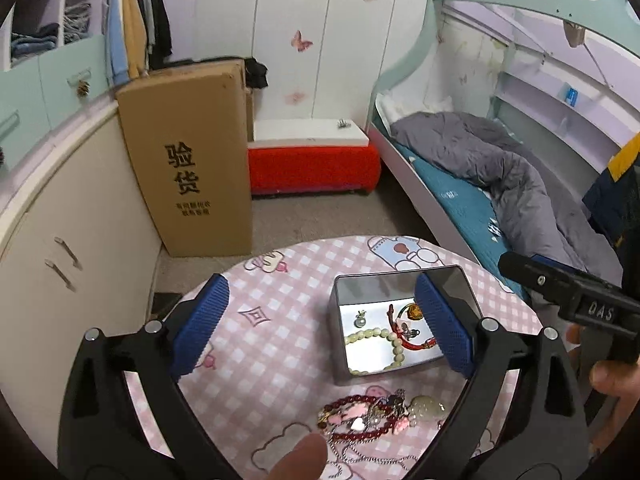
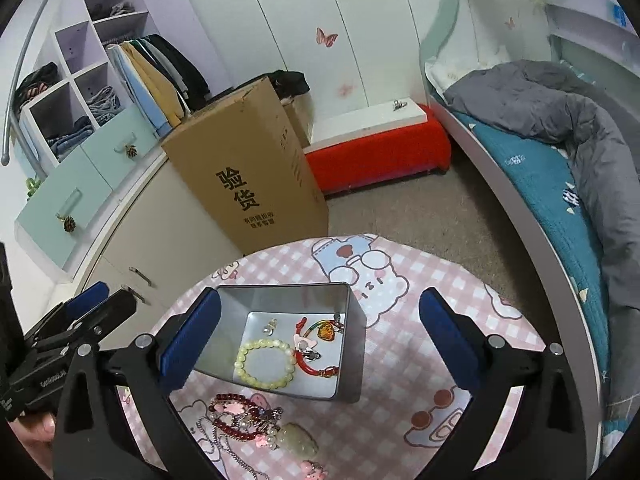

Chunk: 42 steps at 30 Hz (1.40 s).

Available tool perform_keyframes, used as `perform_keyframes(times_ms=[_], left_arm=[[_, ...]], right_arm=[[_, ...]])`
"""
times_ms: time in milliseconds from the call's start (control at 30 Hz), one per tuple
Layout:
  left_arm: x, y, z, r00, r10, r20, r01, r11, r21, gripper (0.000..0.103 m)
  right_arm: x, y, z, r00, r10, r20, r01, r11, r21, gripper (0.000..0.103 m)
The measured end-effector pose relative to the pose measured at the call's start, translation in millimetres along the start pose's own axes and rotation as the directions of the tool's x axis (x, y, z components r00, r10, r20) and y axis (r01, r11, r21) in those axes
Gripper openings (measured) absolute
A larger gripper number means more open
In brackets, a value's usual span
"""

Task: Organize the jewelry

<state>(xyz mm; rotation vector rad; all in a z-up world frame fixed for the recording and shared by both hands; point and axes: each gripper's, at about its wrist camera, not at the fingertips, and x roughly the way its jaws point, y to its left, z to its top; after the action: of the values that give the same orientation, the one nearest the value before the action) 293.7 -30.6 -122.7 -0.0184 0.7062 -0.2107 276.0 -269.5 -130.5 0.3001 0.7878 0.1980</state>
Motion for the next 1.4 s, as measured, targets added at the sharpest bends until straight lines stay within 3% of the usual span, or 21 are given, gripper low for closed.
perform_keyframes(times_ms=[400,633,933,1200,1400], left_arm=[[-73.3,1.2,-18.6,0.992,0.020,0.124,-0.023,0.999,0.024,0.092],[-91.4,14.9,-41.1,0.991,0.012,0.131,-0.012,1.000,0.002,0.092],[-97.0,24.2,-94.5,0.997,0.021,0.077,-0.020,1.000,-0.017,0.092],[-45.5,10.0,-139.1,0.995,0.044,-0.089,-0.040,0.998,0.045,0.092],[-32.3,-0.7,-148.0,0.992,0.030,-0.121,-0.023,0.998,0.059,0.092]], right_arm=[[-60.7,21.3,-9.0,0.994,-0.009,0.111,0.017,0.997,-0.071,0.096],[-87.4,24.0,-35.7,0.991,-0.008,0.136,0.022,0.995,-0.099,0.096],[-104.2,15.4,-93.7,0.993,-0.027,0.114,0.035,0.997,-0.067,0.096],[-88.0,1.2,-133.9,0.999,-0.046,0.004,0.046,0.998,-0.041,0.096],[-73.0,-6.0,-149.0,0.995,-0.086,-0.050,0.082,0.994,-0.067,0.096]])
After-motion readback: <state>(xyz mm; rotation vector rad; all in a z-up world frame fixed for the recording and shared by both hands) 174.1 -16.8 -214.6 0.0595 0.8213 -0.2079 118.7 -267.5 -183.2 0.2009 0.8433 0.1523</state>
